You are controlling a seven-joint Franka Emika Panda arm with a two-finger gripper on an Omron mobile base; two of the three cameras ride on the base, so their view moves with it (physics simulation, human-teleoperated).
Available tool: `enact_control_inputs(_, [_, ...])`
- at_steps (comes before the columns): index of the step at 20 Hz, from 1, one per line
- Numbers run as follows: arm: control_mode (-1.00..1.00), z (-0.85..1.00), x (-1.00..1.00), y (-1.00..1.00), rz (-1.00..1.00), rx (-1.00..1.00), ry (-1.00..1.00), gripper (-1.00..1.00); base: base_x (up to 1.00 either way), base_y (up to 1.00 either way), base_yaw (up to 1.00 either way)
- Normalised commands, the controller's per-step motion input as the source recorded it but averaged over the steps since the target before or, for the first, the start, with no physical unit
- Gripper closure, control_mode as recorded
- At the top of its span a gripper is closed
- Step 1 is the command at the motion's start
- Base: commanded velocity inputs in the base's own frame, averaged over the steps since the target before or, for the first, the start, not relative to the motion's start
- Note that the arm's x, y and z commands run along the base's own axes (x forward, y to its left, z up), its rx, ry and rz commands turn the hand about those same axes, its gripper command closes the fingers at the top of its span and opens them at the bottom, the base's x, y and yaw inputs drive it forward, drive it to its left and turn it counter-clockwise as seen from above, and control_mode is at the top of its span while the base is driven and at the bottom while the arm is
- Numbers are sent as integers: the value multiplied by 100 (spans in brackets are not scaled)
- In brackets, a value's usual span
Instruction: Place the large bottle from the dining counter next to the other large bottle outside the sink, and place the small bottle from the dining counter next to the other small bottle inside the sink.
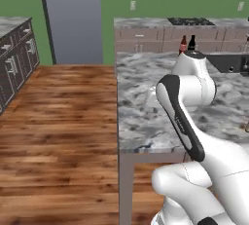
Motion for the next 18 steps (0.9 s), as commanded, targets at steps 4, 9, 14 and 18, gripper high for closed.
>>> enact_control_inputs(4, [100, 0, 0, 0, 0, 0, 0, -100, -97, 0, 10])
enact_control_inputs(9, [100, 0, 0, 0, 0, 0, 0, -100, -19, -22, 2])
enact_control_inputs(14, [100, 0, 0, 0, 0, 0, 0, -100, 0, -77, 0])
enact_control_inputs(18, [100, 0, 0, 0, 0, 0, 0, -100, 1, -91, 0])
